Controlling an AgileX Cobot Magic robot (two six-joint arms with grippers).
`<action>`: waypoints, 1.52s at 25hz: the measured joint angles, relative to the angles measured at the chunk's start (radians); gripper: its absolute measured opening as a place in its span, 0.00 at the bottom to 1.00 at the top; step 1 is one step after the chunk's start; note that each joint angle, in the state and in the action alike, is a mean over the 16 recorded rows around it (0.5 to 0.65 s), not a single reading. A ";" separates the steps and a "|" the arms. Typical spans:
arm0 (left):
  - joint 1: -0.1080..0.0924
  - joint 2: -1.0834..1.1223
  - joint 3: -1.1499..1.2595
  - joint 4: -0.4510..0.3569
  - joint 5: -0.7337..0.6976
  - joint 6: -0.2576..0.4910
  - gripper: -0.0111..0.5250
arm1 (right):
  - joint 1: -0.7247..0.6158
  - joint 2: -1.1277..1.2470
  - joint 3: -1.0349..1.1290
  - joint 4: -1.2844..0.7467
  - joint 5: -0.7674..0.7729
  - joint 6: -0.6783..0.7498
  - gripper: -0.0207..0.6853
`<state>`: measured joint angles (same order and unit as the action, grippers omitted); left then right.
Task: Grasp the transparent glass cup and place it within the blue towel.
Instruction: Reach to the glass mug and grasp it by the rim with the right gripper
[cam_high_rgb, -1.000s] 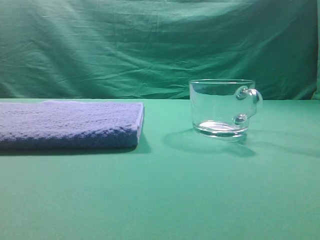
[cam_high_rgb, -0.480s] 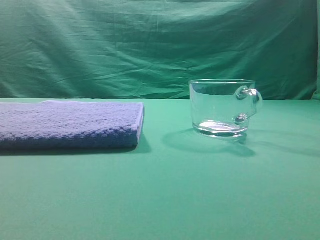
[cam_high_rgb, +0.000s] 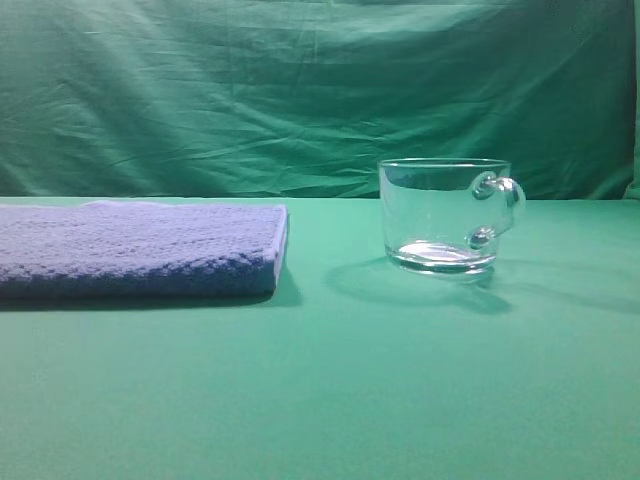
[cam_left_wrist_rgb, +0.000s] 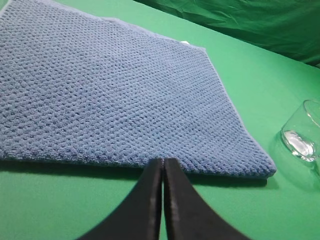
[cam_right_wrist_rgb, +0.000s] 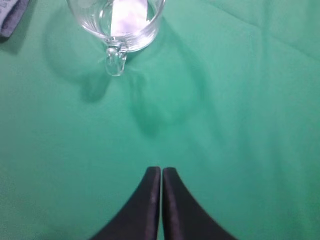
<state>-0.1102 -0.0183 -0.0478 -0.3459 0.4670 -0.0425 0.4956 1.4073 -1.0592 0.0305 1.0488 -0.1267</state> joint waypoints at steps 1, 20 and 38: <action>0.000 0.000 0.000 0.000 0.000 0.000 0.02 | 0.007 0.022 -0.007 0.003 -0.003 0.003 0.42; 0.000 0.000 0.000 0.000 0.000 0.000 0.02 | 0.021 0.345 -0.029 0.035 -0.193 0.014 0.80; 0.000 0.000 0.000 0.000 0.000 0.000 0.02 | 0.021 0.402 -0.033 0.026 -0.303 0.002 0.32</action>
<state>-0.1102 -0.0183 -0.0478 -0.3459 0.4670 -0.0425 0.5169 1.8093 -1.0922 0.0564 0.7458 -0.1247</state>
